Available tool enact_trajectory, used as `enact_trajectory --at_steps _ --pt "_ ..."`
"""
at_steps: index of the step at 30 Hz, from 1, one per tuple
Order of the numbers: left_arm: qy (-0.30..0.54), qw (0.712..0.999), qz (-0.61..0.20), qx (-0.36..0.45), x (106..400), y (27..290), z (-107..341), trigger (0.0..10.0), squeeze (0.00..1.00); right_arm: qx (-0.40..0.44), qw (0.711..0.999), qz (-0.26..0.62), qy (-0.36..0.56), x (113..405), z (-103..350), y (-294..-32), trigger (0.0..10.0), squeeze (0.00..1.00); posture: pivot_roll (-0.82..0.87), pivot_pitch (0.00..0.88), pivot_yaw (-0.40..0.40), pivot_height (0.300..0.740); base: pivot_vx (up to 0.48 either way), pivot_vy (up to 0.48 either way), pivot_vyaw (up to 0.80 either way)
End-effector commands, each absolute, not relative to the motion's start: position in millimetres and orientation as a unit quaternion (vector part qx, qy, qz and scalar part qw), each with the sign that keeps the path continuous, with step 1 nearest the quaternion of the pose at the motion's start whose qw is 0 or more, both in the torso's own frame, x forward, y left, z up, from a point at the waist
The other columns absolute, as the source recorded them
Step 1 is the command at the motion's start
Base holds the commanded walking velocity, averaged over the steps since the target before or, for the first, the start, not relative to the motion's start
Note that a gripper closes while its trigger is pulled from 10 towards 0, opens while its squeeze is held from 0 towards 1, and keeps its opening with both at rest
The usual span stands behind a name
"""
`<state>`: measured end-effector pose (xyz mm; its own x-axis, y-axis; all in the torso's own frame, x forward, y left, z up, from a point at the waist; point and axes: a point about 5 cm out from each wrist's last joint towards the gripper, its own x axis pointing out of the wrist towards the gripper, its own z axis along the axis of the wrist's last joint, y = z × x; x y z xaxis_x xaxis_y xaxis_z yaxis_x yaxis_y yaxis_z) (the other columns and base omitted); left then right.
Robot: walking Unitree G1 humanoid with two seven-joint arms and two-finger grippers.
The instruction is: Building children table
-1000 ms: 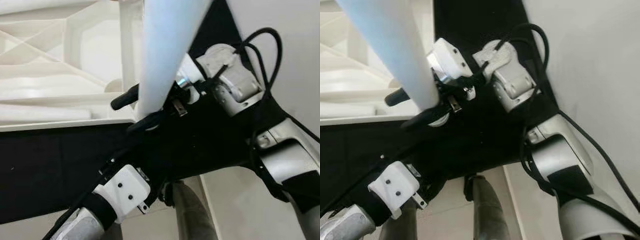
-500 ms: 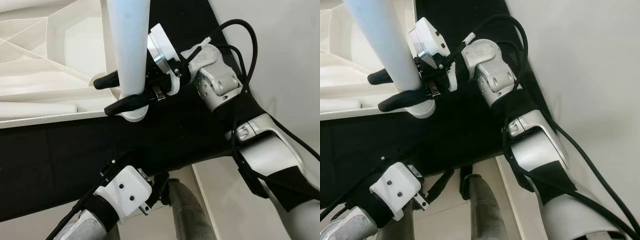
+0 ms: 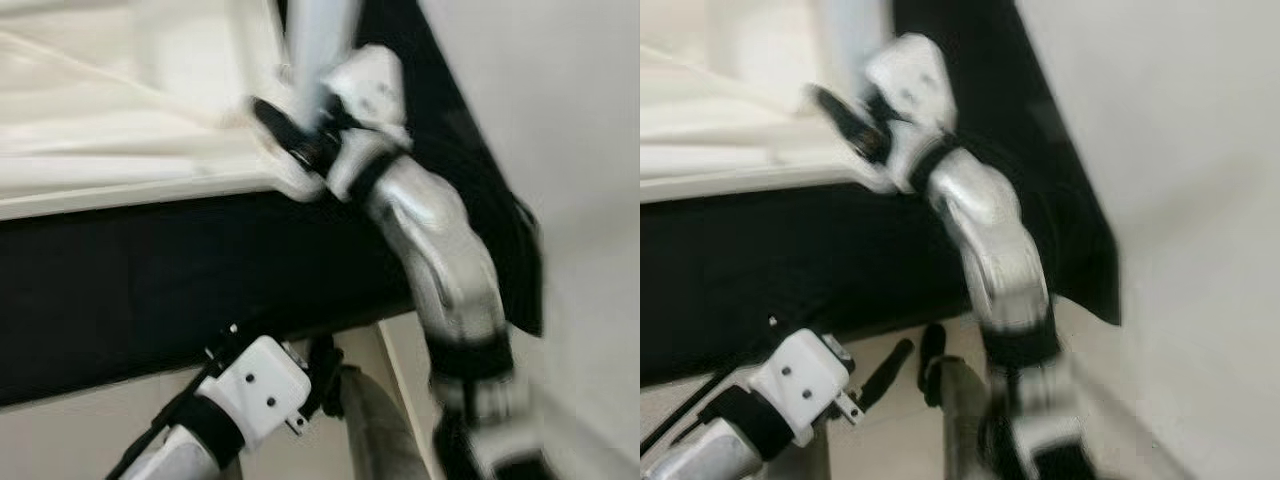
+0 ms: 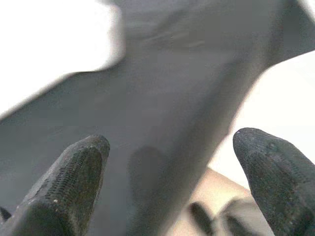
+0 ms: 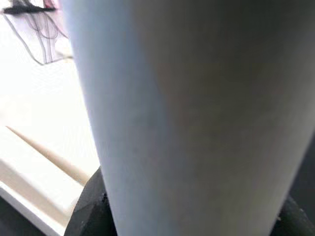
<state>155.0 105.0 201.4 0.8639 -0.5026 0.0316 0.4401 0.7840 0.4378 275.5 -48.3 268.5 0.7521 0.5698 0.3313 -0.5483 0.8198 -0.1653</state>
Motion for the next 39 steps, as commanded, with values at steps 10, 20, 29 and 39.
enact_trajectory --at_steps 10,20,29,39 --pt "-0.080 0.939 -0.254 0.217 161 105 202 10.0 0.00 -0.028 0.955 0.295 0.007 297 209 -29 10.0 0.00 0.11 0.517 -0.147 0.740 0.000 0.000 0.00" --pt "-0.090 0.936 -0.251 0.229 169 107 201 10.0 0.00 -0.039 0.969 0.243 0.009 283 212 -32 10.0 0.00 0.12 0.472 -0.139 0.740 0.000 0.000 0.00" --pt "-0.097 0.936 -0.236 0.241 177 113 202 10.0 0.00 0.038 0.914 0.386 -0.120 293 256 -22 10.0 0.56 0.14 0.428 -0.136 0.740 0.000 0.000 0.00" --pt "-0.111 0.936 -0.219 0.252 180 116 205 10.0 0.00 -0.019 0.773 0.607 -0.183 299 284 -23 10.0 0.00 0.18 0.394 -0.159 0.740 0.000 0.000 0.00"
